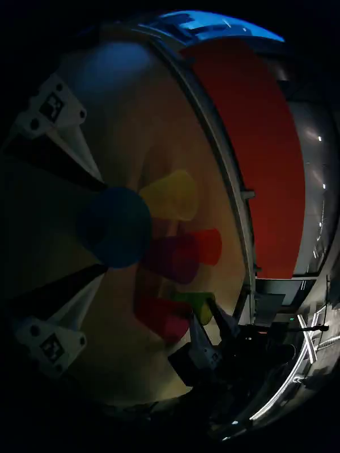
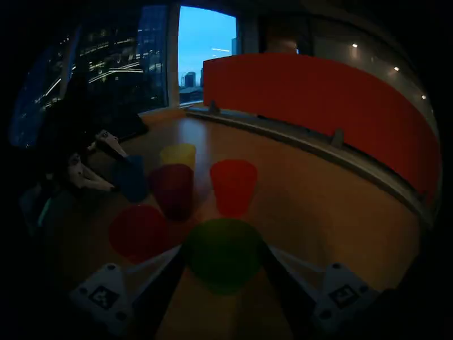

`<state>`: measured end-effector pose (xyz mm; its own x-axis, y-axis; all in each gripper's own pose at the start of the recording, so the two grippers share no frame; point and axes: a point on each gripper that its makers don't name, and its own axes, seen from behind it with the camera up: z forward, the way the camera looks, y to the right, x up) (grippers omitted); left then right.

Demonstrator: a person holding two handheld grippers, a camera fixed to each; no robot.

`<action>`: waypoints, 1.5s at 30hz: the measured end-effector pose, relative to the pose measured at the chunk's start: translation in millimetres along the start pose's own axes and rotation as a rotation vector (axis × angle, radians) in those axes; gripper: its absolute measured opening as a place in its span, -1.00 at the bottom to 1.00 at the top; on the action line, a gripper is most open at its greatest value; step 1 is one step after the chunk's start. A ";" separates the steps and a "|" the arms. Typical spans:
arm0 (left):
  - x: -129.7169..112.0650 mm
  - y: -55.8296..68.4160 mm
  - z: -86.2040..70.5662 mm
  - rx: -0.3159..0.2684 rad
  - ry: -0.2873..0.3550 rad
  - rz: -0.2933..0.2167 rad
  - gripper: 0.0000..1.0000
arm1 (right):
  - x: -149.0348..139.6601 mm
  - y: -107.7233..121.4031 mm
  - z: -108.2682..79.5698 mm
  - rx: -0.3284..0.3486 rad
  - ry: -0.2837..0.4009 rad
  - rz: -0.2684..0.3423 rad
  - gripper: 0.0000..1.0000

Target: Pour water

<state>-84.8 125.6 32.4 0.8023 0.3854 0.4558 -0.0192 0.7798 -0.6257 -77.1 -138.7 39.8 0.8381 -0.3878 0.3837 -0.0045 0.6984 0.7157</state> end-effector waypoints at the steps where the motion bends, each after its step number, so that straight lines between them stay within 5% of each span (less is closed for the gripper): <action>1: 0.3 -0.1 -0.5 0.001 0.001 0.000 0.90 | -0.2 -0.2 0.0 -0.001 0.001 0.001 0.95; 20: -1.3 4.2 -17.6 0.023 0.017 -0.018 0.91 | -10.6 -4.3 -18.1 -0.022 0.004 0.020 0.97; 35: 9.7 7.0 -62.6 0.102 0.121 -0.052 0.90 | 5.8 -11.3 -77.4 -0.106 0.121 0.053 0.99; 45: 39.3 -1.2 -100.7 0.217 0.270 -0.043 0.91 | 45.4 -7.9 -125.4 -0.228 0.272 0.048 1.00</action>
<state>6.9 90.1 -12.7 0.9336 0.2278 0.2765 -0.0850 0.8906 -0.4467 29.4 -86.4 -21.7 0.9546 -0.1980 0.2224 0.0486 0.8404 0.5397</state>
